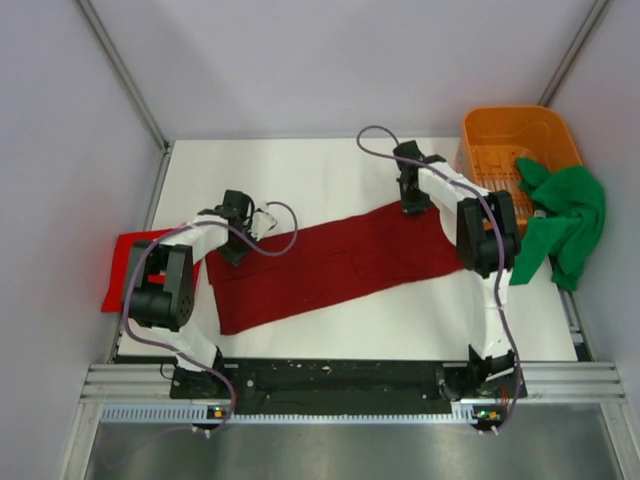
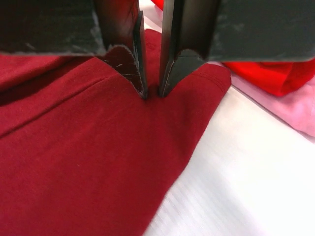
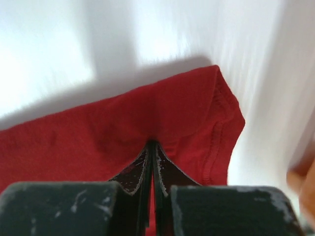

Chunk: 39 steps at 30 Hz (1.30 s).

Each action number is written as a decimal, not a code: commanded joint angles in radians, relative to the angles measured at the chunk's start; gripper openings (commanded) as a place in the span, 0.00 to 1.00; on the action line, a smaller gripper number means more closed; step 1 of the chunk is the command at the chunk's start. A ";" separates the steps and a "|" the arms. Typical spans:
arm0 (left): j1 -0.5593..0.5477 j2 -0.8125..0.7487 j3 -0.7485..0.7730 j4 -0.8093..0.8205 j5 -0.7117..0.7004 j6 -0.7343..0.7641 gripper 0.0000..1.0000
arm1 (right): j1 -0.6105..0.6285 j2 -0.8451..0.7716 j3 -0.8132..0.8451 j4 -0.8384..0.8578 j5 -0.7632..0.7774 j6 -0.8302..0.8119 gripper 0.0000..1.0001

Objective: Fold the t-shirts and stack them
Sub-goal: Rotate the tshirt 85 degrees

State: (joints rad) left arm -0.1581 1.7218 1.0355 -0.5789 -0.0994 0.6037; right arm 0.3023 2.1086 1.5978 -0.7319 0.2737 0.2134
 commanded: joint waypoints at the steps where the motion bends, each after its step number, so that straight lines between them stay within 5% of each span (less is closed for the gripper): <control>1: -0.011 -0.077 -0.124 -0.056 0.061 0.024 0.22 | -0.006 0.244 0.354 -0.081 -0.060 -0.031 0.00; 7: -0.160 -0.250 -0.242 -0.240 0.268 0.056 0.26 | -0.006 0.580 0.995 -0.121 -0.306 -0.014 0.01; 9: -0.268 -0.313 -0.284 -0.298 0.296 0.076 0.28 | -0.008 0.607 1.085 -0.066 -0.344 0.017 0.02; 14: -0.337 -0.485 -0.240 -0.389 0.268 0.087 0.33 | -0.009 0.340 0.853 0.100 -0.279 -0.011 0.07; 19: -0.325 -0.473 -0.127 -0.400 0.189 0.076 0.33 | -0.028 0.087 0.526 0.131 -0.194 -0.046 0.05; 23: -0.240 -0.426 -0.169 -0.270 0.069 0.096 0.32 | -0.032 -0.068 0.158 0.129 -0.096 -0.036 0.00; 27: -0.115 -0.320 -0.149 -0.198 -0.018 0.085 0.29 | -0.042 -0.102 -0.004 0.127 -0.044 -0.026 0.00; 33: -0.104 -0.225 -0.192 -0.177 0.015 0.050 0.26 | -0.061 0.019 0.029 0.076 -0.060 -0.040 0.00; 39: -0.227 -0.177 -0.219 -0.205 0.150 -0.013 0.28 | -0.080 0.330 0.495 -0.084 -0.128 -0.063 0.00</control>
State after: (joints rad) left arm -0.3031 1.5112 0.8242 -0.7753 -0.0673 0.6437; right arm 0.2390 2.2406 1.8149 -0.7483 0.1841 0.1680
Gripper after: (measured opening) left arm 0.277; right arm 0.003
